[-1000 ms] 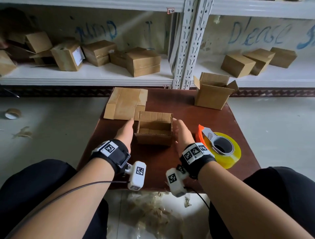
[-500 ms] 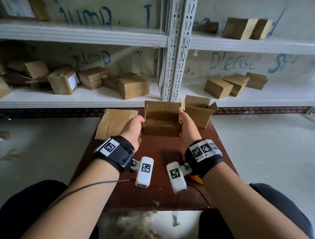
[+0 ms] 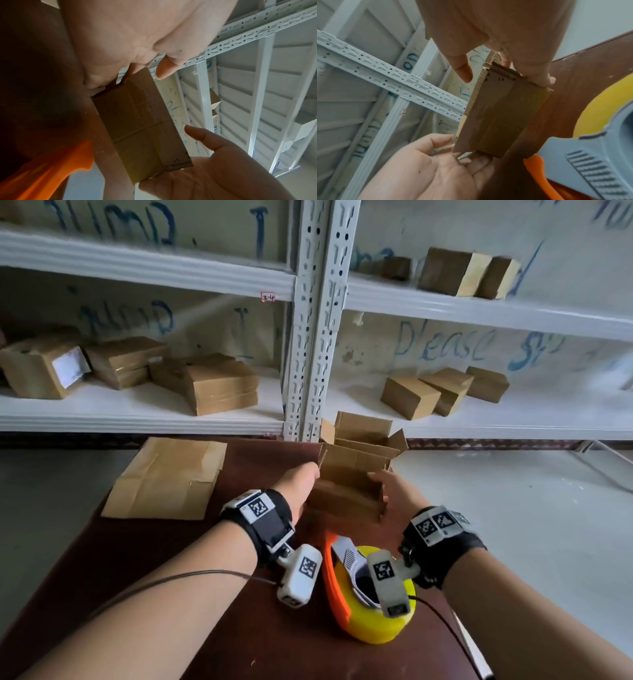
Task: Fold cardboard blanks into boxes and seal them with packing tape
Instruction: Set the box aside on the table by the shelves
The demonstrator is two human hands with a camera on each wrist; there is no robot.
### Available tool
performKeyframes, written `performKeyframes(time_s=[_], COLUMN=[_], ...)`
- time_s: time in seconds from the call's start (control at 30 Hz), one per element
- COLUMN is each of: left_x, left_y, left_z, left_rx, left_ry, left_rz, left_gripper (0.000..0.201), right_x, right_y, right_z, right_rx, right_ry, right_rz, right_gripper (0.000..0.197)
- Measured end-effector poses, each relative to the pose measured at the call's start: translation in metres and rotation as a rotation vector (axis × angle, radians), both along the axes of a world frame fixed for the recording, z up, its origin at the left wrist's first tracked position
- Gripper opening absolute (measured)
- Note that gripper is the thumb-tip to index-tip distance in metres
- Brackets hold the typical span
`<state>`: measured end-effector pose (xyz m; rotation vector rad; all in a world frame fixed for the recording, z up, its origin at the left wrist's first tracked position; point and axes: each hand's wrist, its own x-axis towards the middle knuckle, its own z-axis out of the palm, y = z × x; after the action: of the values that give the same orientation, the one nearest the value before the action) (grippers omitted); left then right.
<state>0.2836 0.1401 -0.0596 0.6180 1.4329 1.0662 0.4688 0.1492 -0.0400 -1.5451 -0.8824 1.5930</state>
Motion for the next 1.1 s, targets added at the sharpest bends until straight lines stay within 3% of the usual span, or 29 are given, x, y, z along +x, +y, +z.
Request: performKeyframes(time_s=[0.03,0.2,0.27,0.37,0.57,0.7,0.77,0.87,0.97,1.1], left_x=[0.005,0.014,0.017,0.020,0.014,-0.017,-0.043,-0.088,-0.133,-0.174], left_y=[-0.001,0.014,0.015,0.016,0.001,-0.031,-0.058,-0.101,-0.148,-0.205], left_z=[0.002,-0.013,-0.014,-0.007,0.018,0.048,0.067,0.083,0.086,0.063], left_rx=[-0.024,-0.099,-0.157,-0.216,-0.205,-0.098,-0.040,-0.022,-0.027,-0.046], left_ry=[0.006,-0.007,-0.042,-0.028,-0.007,0.059,0.086,0.147,0.150,0.143], left_rz=[-0.012,-0.107,-0.116,-0.103,-0.085,-0.115,-0.092,-0.016,0.085,0.195], left_gripper=[0.014,0.016,0.032,0.026,0.027,0.058,0.051,0.032,0.024,0.042], right_x=[0.003,0.014,0.026,0.047,0.041,0.022,0.004,-0.036,-0.079,-0.118], right_y=[0.009,0.033,0.048,0.078,0.015,-0.017,-0.033,-0.071,-0.117,-0.163], right_z=[-0.010,-0.017,-0.032,-0.066,0.026,0.058,0.073,0.090,0.086,0.044], right_rx=[-0.021,-0.035,-0.048,-0.073,0.054,0.118,0.184,0.260,0.217,0.186], right_ry=[-0.012,-0.131,-0.209,-0.248,-0.285,-0.314,-0.252,0.011,0.299,0.274], right_rz=[0.000,-0.040,-0.036,-0.025,-0.039,-0.198,-0.242,-0.116,0.046,0.174], right_gripper=[0.075,0.055,0.056,0.063,0.052,0.036,0.047,0.011,0.013,0.031])
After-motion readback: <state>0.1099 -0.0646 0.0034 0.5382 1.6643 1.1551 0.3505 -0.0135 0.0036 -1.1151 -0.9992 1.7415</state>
